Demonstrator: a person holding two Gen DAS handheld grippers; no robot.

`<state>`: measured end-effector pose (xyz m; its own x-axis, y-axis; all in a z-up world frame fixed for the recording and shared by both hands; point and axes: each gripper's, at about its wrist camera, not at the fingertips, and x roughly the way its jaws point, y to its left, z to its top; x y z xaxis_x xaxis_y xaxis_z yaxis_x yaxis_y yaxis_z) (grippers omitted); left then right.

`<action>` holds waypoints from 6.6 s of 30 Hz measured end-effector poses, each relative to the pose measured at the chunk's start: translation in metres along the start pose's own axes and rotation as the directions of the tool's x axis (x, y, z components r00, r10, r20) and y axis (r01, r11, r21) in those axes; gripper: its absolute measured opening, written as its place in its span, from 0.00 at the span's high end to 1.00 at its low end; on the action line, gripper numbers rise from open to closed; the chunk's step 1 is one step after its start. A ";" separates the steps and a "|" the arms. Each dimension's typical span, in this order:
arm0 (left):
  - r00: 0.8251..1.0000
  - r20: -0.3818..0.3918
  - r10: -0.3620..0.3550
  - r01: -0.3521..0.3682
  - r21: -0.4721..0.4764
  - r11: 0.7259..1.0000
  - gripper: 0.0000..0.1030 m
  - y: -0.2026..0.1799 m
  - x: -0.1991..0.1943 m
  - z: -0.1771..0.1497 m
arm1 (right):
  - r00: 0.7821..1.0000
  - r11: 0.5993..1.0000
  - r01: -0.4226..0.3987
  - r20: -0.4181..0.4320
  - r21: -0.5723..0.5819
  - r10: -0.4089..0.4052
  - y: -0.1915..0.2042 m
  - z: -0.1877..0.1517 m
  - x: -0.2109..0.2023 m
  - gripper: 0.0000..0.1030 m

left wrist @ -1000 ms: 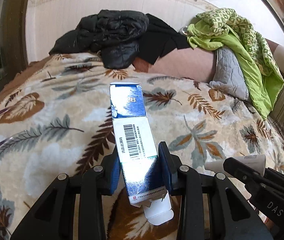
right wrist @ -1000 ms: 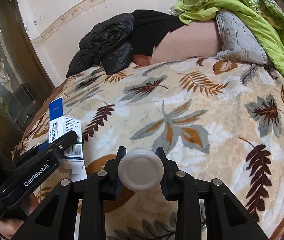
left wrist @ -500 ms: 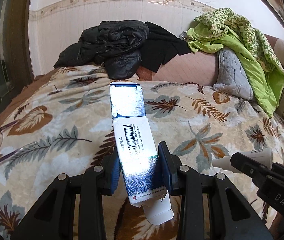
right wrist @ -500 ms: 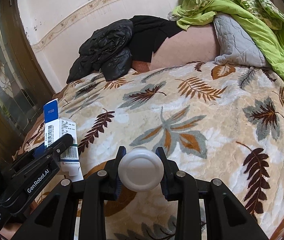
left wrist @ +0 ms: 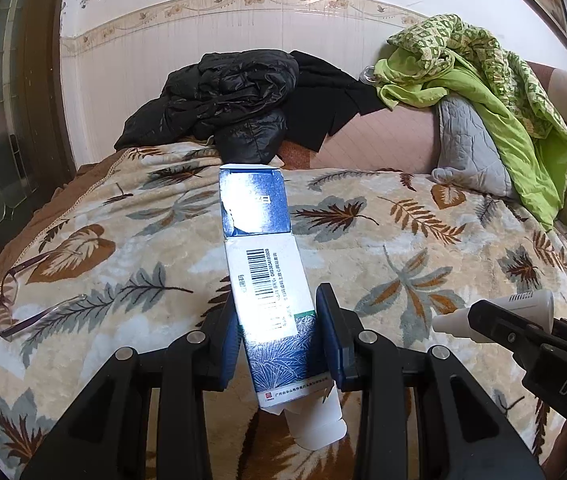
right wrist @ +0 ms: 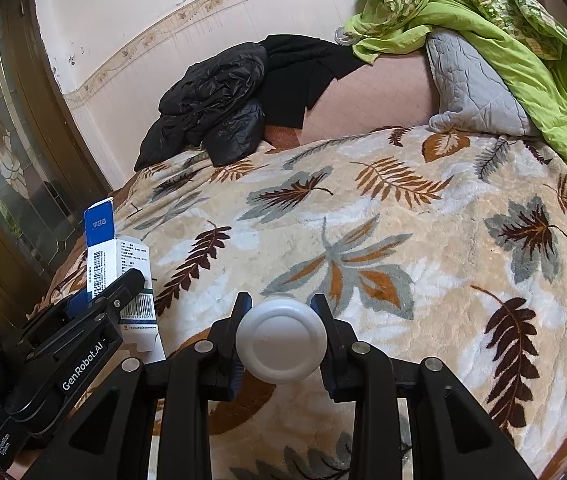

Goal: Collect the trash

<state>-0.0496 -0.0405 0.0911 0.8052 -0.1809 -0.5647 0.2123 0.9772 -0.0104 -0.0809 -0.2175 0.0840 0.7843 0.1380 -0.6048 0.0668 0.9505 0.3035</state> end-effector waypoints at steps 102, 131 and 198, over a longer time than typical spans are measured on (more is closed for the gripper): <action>0.675 -0.339 -0.655 0.736 0.370 0.566 0.34 -0.334 -0.173 -0.083 | 0.880 0.790 0.389 0.063 0.474 -0.471 -0.237 -0.150 -0.351 0.26; 0.922 0.043 -0.384 0.318 0.479 0.818 0.00 -0.171 -0.217 -0.110 | 0.604 0.530 0.749 -0.080 0.398 -0.793 -0.116 -0.187 -0.335 0.00; 0.929 0.033 -0.369 0.312 0.467 0.828 0.00 -0.173 -0.212 -0.115 | 0.616 0.558 0.754 -0.079 0.348 -0.783 -0.109 -0.185 -0.322 0.00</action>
<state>-0.3206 -0.1587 0.1175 0.6881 -0.5322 -0.4932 0.6853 0.7001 0.2005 -0.4545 -0.3142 0.1093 0.3820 -0.6375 -0.6691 0.8429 0.5372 -0.0306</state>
